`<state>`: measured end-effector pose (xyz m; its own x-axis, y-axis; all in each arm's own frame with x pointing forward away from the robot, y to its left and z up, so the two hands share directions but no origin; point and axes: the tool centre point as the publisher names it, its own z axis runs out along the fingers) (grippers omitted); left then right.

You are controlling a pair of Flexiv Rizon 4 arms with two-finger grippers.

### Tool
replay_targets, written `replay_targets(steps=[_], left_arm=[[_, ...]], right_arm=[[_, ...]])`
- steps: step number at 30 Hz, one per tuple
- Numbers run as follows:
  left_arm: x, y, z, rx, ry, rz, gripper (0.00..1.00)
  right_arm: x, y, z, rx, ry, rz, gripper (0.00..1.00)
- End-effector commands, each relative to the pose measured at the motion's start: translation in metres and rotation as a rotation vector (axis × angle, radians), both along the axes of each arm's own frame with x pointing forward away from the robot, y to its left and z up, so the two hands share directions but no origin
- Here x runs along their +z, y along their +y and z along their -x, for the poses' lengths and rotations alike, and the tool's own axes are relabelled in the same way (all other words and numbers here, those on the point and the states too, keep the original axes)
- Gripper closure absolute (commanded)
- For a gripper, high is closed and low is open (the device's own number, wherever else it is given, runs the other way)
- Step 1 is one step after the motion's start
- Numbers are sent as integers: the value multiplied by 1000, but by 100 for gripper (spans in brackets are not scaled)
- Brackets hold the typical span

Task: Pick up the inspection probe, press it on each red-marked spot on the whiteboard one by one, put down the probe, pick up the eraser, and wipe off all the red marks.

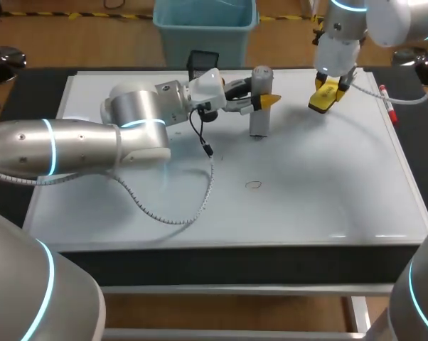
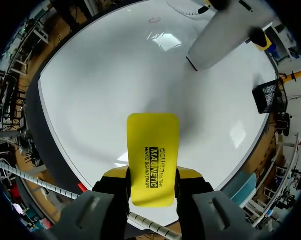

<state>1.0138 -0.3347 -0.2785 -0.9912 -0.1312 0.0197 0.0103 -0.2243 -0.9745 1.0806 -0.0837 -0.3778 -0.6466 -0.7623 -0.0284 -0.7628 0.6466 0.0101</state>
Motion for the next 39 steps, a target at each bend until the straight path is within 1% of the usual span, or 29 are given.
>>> replay_targets(steps=[1,7,11,18,34,39], left_arm=[[-2,-5,-2,-9,2,2,100],[-8,-4,0,-9,15,-1,100],[-9,-4,2,-13,14,-28,100],[-14,0,6,-14,25,-36,100],[-11,3,8,-12,18,-38,100],[3,8,11,2,1,-32,100]], right_arm=[[1,-1,0,2,0,3,100],[1,-1,0,2,0,3,100],[1,-1,0,2,0,3,100],[1,-1,0,2,0,3,100],[1,-1,0,2,0,3,100],[1,-1,0,2,0,3,100]])
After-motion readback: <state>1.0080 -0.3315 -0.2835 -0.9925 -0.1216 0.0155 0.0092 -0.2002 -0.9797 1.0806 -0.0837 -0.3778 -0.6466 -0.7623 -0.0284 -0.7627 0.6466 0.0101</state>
